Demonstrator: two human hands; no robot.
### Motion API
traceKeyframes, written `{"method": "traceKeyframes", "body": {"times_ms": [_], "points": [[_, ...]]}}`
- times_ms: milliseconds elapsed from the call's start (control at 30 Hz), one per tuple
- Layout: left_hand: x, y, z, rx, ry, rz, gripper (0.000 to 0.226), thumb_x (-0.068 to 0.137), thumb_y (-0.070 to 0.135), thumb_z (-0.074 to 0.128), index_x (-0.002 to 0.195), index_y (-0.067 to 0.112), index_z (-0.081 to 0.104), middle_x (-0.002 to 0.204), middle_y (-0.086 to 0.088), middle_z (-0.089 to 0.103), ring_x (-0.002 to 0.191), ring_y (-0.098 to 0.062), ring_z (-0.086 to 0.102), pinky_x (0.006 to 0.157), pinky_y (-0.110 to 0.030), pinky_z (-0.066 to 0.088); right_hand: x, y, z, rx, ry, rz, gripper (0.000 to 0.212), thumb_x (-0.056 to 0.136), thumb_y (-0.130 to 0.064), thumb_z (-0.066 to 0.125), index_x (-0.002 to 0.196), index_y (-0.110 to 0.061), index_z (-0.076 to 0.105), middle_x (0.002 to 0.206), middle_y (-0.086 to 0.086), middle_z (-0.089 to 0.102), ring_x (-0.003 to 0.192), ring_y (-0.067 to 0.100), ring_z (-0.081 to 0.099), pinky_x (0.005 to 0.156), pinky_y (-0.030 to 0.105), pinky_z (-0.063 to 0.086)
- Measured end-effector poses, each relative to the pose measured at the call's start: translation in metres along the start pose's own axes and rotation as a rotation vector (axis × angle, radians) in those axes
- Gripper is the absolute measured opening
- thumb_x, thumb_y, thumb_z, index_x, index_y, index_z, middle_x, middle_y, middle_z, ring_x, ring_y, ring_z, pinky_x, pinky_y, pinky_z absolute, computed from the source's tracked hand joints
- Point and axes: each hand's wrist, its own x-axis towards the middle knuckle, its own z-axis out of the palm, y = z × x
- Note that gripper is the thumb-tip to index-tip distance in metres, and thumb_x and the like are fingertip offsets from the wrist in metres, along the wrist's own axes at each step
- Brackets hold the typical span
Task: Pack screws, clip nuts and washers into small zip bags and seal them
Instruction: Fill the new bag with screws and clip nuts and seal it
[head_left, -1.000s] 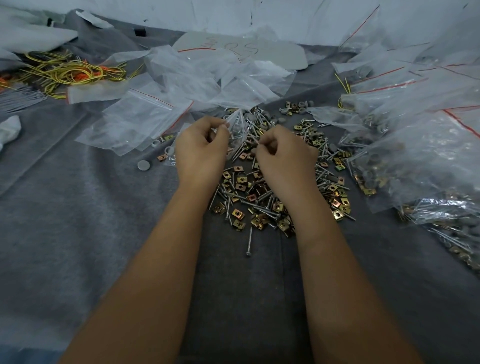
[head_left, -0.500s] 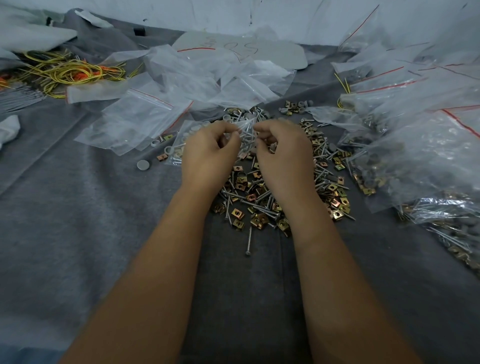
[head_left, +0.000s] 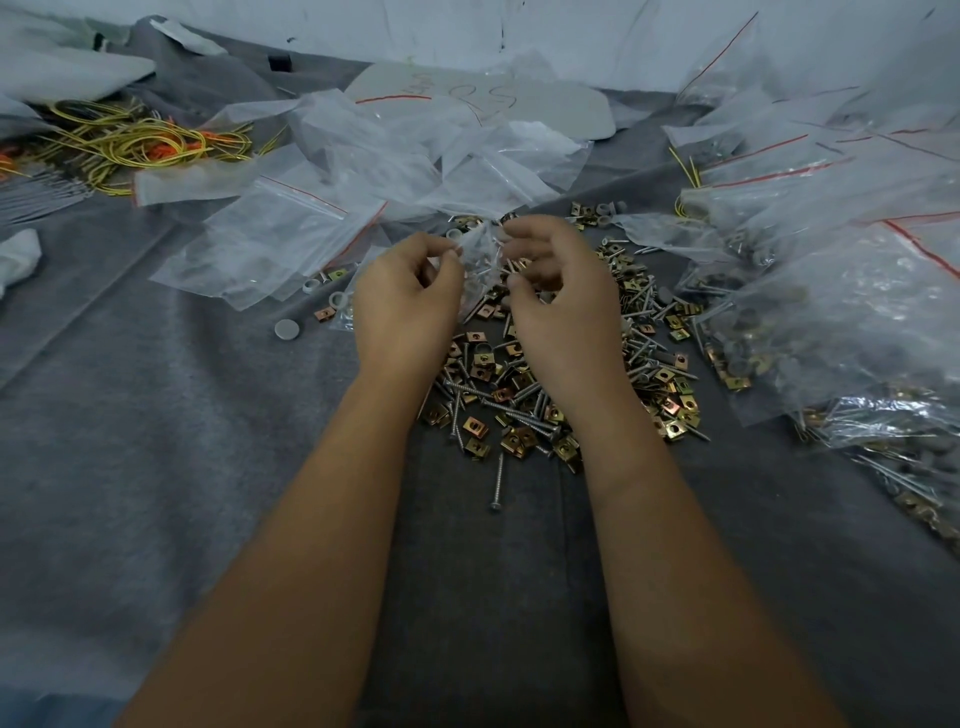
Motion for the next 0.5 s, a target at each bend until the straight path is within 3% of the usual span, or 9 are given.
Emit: {"method": "traceKeyframes", "body": {"times_ms": [67, 167, 300, 500], "points": [[0.000, 0.000, -0.002, 0.004, 0.090, -0.028, 0.018, 0.089, 0.026, 0.055, 0.077, 0.037, 0.062, 0.057, 0.008, 0.052, 0.051, -0.009, 0.045, 0.055, -0.030, 0.038, 0.000, 0.003, 0.001, -0.110, 0.008, 0.017, 0.036, 0.087, 0.004, 0.057, 0.109, -0.022, 0.065, 0.102, -0.010, 0.062, 0.087, 0.002, 0.059, 0.078, 0.021, 0.053], [0.002, -0.003, -0.004, -0.014, 0.179, -0.078, 0.018, 0.087, 0.028, 0.054, 0.073, 0.037, 0.061, 0.053, 0.009, 0.050, 0.048, -0.006, 0.042, 0.055, -0.027, 0.034, 0.000, 0.009, 0.003, -0.357, -0.138, -0.016, 0.026, 0.089, -0.006, 0.060, 0.106, -0.020, 0.073, 0.107, -0.002, 0.067, 0.100, 0.014, 0.060, 0.090, 0.037, 0.050], [0.002, -0.003, -0.004, -0.026, 0.144, -0.079, 0.017, 0.087, 0.027, 0.054, 0.074, 0.035, 0.062, 0.053, 0.008, 0.049, 0.049, -0.009, 0.041, 0.057, -0.029, 0.033, 0.000, 0.011, 0.004, -0.680, -0.373, -0.095, 0.023, 0.090, -0.030, 0.060, 0.109, -0.031, 0.073, 0.109, -0.003, 0.061, 0.112, 0.023, 0.044, 0.094, 0.038, 0.032], [0.003, -0.003, -0.003, -0.029, 0.099, -0.066, 0.013, 0.086, 0.027, 0.055, 0.080, 0.033, 0.065, 0.059, 0.007, 0.053, 0.055, -0.011, 0.045, 0.058, -0.030, 0.036, 0.003, 0.014, 0.003, -0.667, -0.409, -0.040, 0.020, 0.084, -0.043, 0.066, 0.100, -0.034, 0.073, 0.108, -0.006, 0.056, 0.123, 0.025, 0.033, 0.100, 0.042, 0.024]]}}
